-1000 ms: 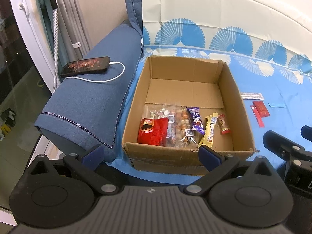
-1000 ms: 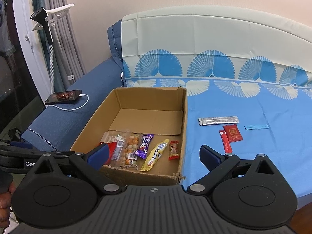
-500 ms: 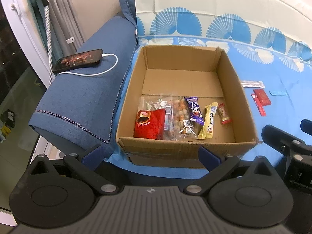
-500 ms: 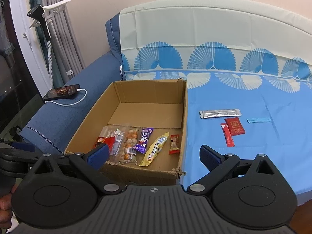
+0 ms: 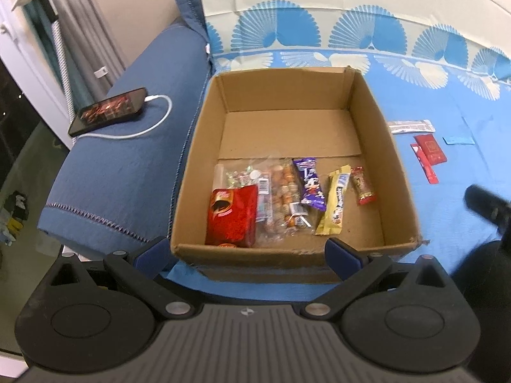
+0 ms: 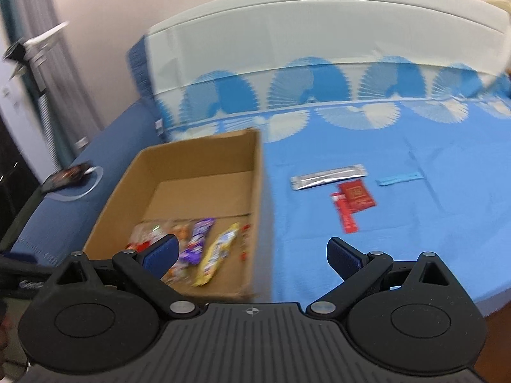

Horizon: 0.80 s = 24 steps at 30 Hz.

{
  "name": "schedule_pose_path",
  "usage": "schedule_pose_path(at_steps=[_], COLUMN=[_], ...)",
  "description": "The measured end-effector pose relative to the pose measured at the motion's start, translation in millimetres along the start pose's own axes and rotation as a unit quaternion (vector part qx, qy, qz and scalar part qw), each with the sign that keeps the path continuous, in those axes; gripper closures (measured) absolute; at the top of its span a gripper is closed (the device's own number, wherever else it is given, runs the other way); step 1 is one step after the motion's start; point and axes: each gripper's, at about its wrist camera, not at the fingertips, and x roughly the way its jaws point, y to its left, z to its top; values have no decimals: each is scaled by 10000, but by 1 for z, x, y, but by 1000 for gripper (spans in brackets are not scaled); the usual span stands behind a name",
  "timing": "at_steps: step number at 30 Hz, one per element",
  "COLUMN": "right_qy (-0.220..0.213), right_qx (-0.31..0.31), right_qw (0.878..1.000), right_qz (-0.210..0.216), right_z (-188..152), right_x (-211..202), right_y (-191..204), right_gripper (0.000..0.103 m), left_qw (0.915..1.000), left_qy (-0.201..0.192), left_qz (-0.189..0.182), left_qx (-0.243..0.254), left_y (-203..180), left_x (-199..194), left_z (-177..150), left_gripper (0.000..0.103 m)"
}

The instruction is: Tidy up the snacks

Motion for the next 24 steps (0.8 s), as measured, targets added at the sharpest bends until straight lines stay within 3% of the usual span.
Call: schedule_pose_path(at_steps=[9, 14, 15, 16, 19, 24], right_qy=[-231, 49, 164, 164, 509, 747], right_qx=[742, 776, 796, 796, 725, 684], right_qw=[9912, 9853, 9831, 9831, 9829, 9824], right_qz=[-1070, -1518, -1639, -1639, -1615, -1569], right_z=[18, 34, 40, 40, 52, 56], right_x=[55, 137, 170, 170, 235, 284], right_y=[-99, -146, -157, -157, -160, -154], right_gripper=[4, 4, 4, 4, 4, 4], left_qw=[9995, 9991, 9988, 9986, 9978, 9970], left_qy=[228, 294, 314, 331, 383, 429], left_qz=[142, 257, 297, 330, 445, 484], left_qx=[190, 185, 209, 229, 296, 418], left_y=[-26, -35, -37, -38, -42, -54], left_x=[16, 25, 28, 30, 39, 54], left_z=[33, 53, 57, 60, 73, 95], left_gripper=[0, 0, 0, 0, 0, 0])
